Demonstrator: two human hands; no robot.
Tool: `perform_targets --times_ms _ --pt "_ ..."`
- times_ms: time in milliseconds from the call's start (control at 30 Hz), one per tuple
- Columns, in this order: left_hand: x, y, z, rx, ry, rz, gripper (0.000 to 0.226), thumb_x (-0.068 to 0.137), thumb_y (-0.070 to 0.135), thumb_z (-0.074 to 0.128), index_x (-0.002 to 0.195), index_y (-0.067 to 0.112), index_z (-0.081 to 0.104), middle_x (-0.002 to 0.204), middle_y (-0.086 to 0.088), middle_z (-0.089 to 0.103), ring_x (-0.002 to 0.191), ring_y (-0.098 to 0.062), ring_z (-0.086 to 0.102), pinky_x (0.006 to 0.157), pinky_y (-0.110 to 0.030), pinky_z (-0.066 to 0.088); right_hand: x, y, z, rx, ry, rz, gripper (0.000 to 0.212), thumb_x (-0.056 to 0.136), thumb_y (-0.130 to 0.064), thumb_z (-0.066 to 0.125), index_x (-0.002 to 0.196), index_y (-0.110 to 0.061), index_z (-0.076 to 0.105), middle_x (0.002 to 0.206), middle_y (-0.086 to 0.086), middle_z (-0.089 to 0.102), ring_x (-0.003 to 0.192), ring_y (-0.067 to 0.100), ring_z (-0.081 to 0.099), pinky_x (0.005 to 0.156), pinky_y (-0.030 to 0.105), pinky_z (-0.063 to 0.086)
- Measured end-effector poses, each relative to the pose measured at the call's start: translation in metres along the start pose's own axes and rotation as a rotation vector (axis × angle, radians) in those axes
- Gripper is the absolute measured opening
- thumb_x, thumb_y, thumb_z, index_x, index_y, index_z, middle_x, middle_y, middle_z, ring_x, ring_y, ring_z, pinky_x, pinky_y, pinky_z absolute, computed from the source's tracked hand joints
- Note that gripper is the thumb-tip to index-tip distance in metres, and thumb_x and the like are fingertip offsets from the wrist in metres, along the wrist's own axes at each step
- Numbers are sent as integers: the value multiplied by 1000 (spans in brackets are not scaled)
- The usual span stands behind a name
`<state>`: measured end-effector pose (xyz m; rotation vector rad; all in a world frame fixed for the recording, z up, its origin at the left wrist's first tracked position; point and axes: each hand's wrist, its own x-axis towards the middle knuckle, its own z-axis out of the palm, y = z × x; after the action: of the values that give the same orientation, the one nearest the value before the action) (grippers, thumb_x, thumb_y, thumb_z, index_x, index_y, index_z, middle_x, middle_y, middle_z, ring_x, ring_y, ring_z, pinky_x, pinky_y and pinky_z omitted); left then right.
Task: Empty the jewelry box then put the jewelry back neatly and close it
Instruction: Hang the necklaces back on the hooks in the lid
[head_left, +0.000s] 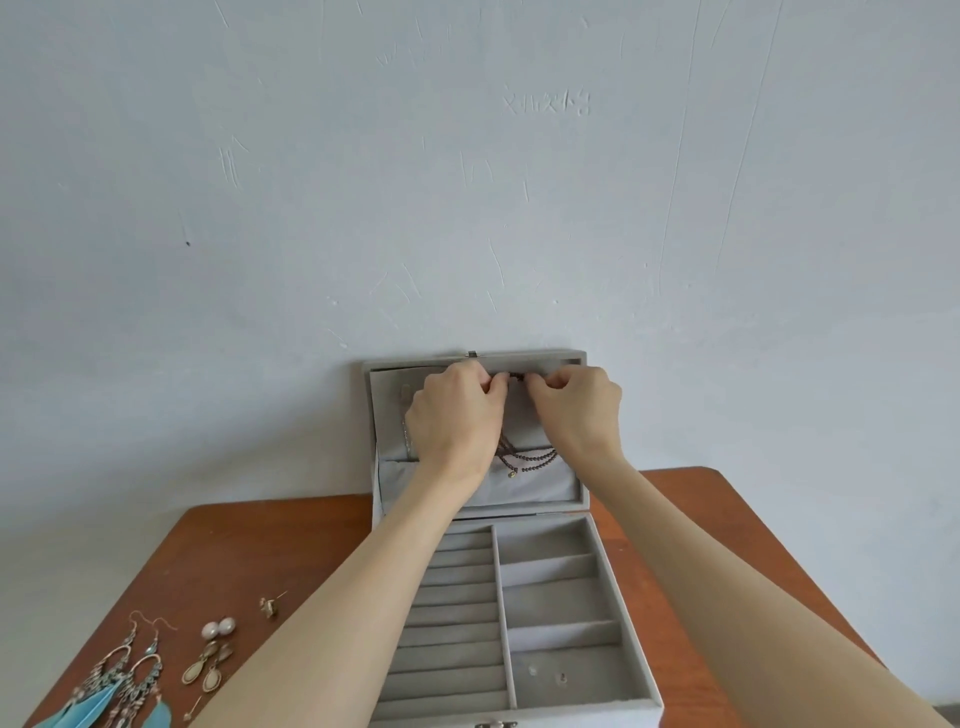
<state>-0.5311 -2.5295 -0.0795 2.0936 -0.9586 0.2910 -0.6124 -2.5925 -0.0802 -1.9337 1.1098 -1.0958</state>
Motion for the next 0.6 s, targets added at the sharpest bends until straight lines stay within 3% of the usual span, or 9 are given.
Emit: perform_targets --times_ms 100,233,367,500,600 --pt "-11 -8 3 -50 -50 -34 41 89 45 51 66 13 62 64 -3 67 71 -27 62 62 -35 50 -6 8 0 67 -52 114 39 85 -24 58 59 5 58 56 12 54 56 23 45 58 31 41" --pt "-24 -20 -1 -77 -112 -42 36 88 41 54 66 15 62 65 -1 66 73 -26 62 57 -30 42 -17 17 -1 154 -136 186 33 87 -24 59 58 -8 61 55 4 62 52 22 56 71 39 55" --pt "-34 -31 -9 -108 -146 53 27 86 33 60 70 12 67 73 -7 66 78 -28 60 69 -33 46 -30 23 1 120 -152 124 29 88 -23 56 65 -7 65 68 14 68 72 30 65 78 38 53" --pt "-41 -37 -12 -84 -184 87 19 85 33 62 82 15 69 90 -2 67 94 -23 57 88 -41 42 -39 25 6 10 -145 28 33 87 -24 57 76 7 64 76 22 65 82 35 58 69 33 42" --pt "-43 -40 -14 -124 -223 62 17 85 32 62 87 16 67 92 2 67 93 -18 61 91 -39 43 -44 28 8 -67 -124 -69 26 88 -19 57 81 5 64 84 12 58 83 24 52 75 30 38"
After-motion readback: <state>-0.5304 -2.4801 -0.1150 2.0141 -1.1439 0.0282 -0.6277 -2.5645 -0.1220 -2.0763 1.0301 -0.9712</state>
